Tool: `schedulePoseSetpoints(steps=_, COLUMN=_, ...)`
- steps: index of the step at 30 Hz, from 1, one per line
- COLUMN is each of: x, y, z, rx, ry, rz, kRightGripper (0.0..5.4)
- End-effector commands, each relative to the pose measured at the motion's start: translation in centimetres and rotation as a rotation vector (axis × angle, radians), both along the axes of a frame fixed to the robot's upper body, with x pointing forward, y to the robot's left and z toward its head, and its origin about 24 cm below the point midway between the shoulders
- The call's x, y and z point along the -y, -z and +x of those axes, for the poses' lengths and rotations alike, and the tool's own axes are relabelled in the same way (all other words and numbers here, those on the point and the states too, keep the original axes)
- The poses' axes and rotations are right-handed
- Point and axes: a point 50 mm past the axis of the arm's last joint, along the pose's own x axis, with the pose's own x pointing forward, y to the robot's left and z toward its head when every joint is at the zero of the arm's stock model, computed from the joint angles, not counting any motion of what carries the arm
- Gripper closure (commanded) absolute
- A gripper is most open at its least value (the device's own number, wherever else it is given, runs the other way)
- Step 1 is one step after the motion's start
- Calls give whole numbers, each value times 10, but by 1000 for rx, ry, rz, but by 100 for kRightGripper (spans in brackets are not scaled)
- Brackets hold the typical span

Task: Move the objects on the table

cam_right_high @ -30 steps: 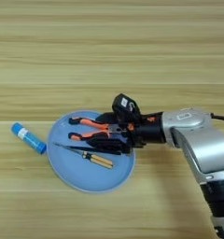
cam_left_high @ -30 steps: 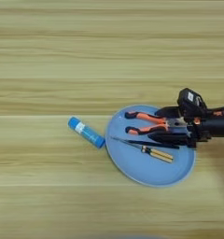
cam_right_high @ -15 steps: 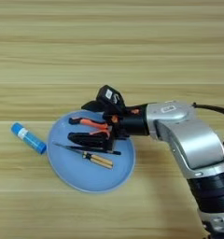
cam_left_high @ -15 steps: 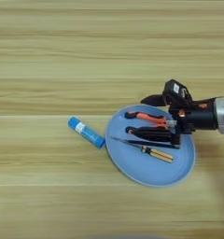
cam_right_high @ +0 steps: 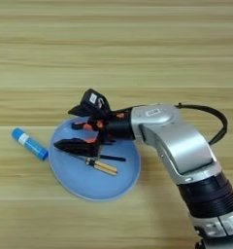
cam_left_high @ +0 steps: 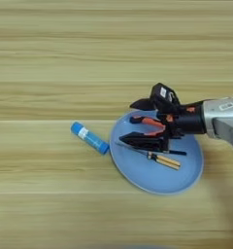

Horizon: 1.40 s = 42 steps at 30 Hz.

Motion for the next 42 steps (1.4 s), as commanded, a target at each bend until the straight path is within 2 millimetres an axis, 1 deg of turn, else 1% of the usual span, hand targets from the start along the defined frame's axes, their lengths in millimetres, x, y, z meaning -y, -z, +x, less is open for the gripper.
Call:
schedulePoseSetpoints(steps=1, x=-9, y=-24, z=9, rx=150, ry=-17, rz=-20, kRightGripper=2)
schedulePoseSetpoints(steps=24, x=-47, y=-6, z=12, rx=173, ry=-76, rz=-73, kRightGripper=2)
schedulePoseSetpoints(steps=42, x=-76, y=16, z=20, rx=168, ry=-97, rz=-98, kRightGripper=2)
